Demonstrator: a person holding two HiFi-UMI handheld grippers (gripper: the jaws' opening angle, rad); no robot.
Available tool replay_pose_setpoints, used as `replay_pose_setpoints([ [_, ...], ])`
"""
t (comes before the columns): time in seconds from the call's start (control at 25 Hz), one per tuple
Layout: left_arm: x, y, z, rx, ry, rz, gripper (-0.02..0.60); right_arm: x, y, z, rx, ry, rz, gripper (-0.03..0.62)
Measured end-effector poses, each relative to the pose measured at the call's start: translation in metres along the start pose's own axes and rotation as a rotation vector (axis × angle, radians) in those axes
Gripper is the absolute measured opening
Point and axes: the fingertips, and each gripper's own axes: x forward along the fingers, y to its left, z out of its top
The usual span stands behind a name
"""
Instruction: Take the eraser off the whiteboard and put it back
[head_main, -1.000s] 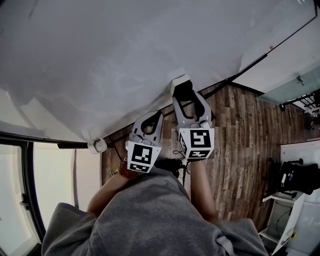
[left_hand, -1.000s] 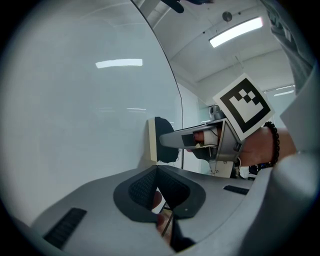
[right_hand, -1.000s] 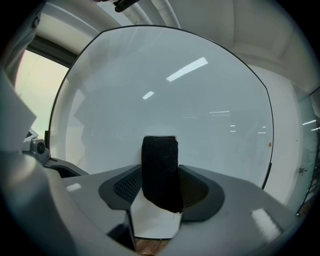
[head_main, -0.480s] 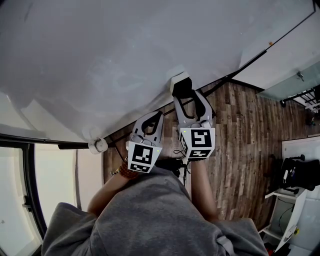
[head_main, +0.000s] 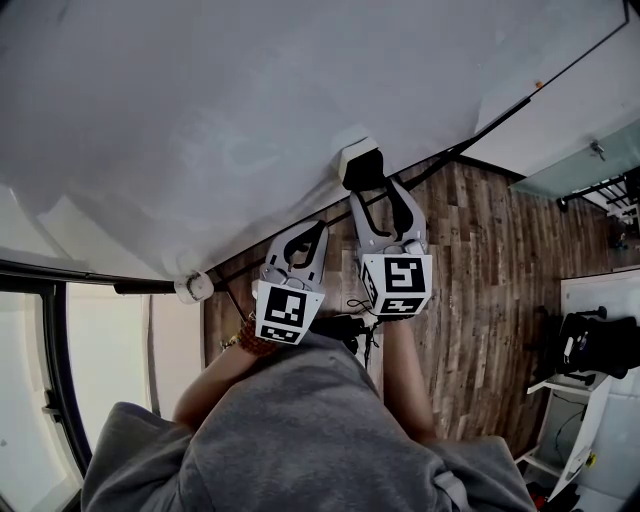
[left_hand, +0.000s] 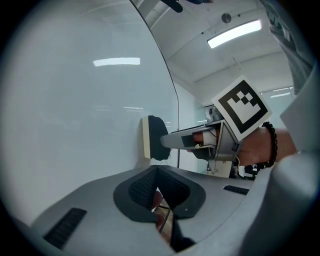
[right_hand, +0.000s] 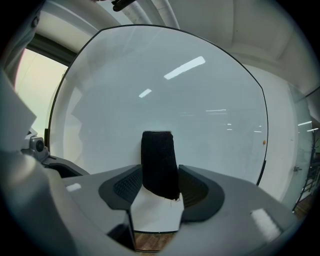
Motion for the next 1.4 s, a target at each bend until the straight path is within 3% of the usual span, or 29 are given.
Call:
replay_pose_setpoints([
  [1.16, -0.020, -0.006, 0.014, 0.014, -0.069, 0.003, 0.006, -0.028, 0.007, -0.011, 0.031, -0.012, -0.024, 0.232],
  [1.4, -0.022, -0.008, 0.014, 0.018, -0.075, -0.001, 0.006, -0.032, 0.011, -0.011, 0.026, -0.030, -0.027, 0.206],
])
